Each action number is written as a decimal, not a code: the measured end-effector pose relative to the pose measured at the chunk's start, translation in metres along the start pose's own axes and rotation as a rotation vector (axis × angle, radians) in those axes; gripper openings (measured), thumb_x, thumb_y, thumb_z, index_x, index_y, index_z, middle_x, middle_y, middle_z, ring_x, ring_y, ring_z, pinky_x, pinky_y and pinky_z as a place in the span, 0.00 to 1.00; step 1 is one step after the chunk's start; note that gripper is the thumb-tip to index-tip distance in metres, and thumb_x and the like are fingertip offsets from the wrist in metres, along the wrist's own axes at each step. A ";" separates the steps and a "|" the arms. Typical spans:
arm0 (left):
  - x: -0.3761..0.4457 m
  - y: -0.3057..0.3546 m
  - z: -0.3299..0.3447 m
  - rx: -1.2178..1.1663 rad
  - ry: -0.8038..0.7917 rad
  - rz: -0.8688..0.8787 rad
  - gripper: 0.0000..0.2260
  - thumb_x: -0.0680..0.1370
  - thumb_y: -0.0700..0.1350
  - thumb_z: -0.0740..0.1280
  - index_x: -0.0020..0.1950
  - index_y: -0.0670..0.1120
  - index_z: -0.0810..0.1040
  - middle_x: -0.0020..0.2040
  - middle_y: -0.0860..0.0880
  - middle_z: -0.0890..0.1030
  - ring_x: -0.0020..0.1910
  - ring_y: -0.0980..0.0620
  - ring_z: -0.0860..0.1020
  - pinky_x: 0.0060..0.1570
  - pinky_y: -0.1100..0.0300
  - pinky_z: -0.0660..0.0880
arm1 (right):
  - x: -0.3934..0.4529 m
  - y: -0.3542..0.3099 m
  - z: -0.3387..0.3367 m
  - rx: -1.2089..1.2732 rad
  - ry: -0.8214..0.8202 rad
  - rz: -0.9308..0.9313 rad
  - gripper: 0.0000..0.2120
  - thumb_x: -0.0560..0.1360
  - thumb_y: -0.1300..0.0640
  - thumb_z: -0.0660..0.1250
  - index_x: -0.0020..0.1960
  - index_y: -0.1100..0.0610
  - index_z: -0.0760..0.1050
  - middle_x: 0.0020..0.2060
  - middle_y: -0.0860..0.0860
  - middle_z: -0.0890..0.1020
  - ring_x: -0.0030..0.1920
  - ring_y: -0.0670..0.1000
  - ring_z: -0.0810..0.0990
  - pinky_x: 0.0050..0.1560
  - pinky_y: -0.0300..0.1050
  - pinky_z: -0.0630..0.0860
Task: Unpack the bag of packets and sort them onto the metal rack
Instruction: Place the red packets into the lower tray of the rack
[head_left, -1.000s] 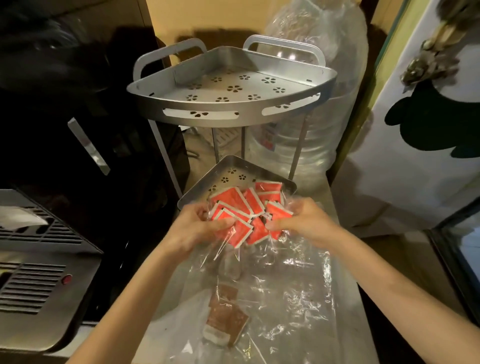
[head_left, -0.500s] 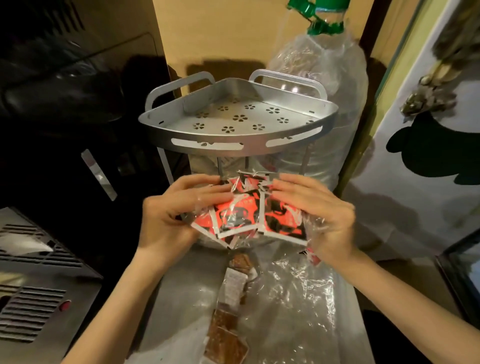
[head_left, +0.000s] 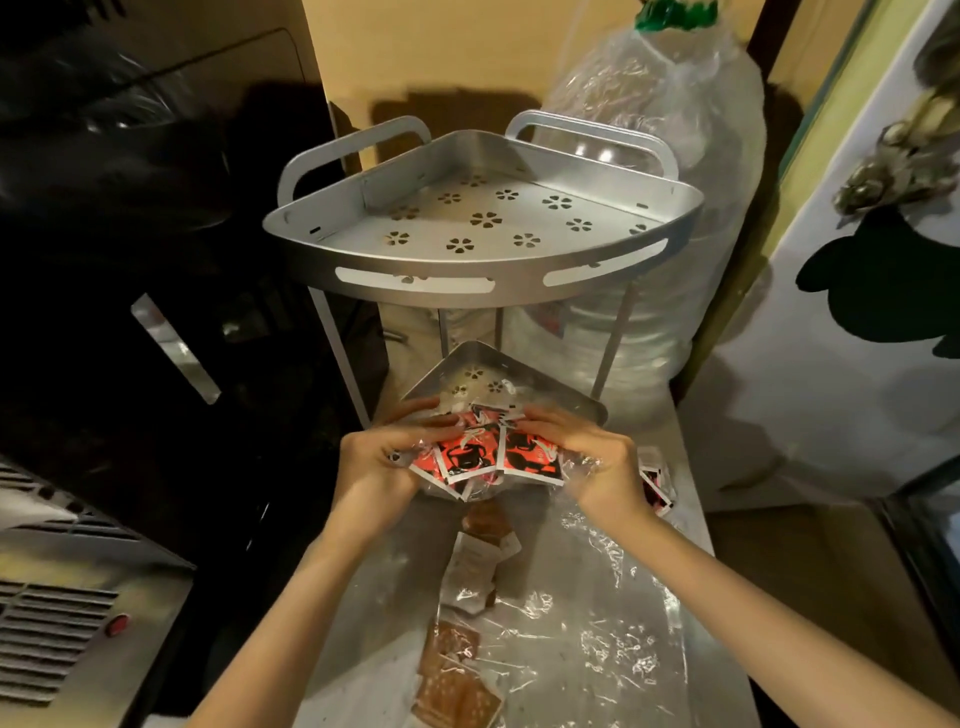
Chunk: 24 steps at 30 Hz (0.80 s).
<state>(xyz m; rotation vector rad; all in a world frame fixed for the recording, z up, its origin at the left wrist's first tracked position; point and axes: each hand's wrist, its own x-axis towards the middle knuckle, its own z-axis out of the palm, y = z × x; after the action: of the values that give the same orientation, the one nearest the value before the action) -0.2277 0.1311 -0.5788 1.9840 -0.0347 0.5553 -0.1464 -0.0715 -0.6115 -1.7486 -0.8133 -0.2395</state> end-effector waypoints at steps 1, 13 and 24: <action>0.002 -0.007 0.001 -0.007 -0.010 -0.032 0.17 0.62 0.41 0.74 0.50 0.42 0.80 0.49 0.52 0.81 0.57 0.71 0.73 0.54 0.76 0.70 | 0.000 0.005 0.002 -0.015 -0.009 0.025 0.21 0.63 0.70 0.74 0.55 0.62 0.77 0.54 0.45 0.79 0.58 0.39 0.77 0.62 0.37 0.72; 0.050 -0.046 0.018 0.111 -0.038 -0.152 0.18 0.68 0.34 0.72 0.54 0.50 0.77 0.48 0.51 0.81 0.46 0.66 0.79 0.50 0.64 0.77 | 0.052 0.033 0.003 0.227 -0.059 0.635 0.10 0.70 0.63 0.69 0.51 0.58 0.81 0.44 0.52 0.84 0.44 0.46 0.83 0.50 0.39 0.79; 0.061 -0.055 0.010 -0.115 -0.163 -0.403 0.20 0.67 0.45 0.73 0.58 0.43 0.76 0.50 0.50 0.82 0.47 0.61 0.81 0.46 0.68 0.77 | 0.071 0.039 -0.012 0.207 -0.224 0.785 0.23 0.64 0.65 0.76 0.58 0.59 0.77 0.51 0.54 0.82 0.49 0.48 0.81 0.47 0.35 0.78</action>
<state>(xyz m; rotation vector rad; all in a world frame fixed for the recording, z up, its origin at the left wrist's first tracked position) -0.1549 0.1611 -0.6046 1.8525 0.2234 0.1275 -0.0662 -0.0586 -0.5993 -1.7785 -0.2418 0.5529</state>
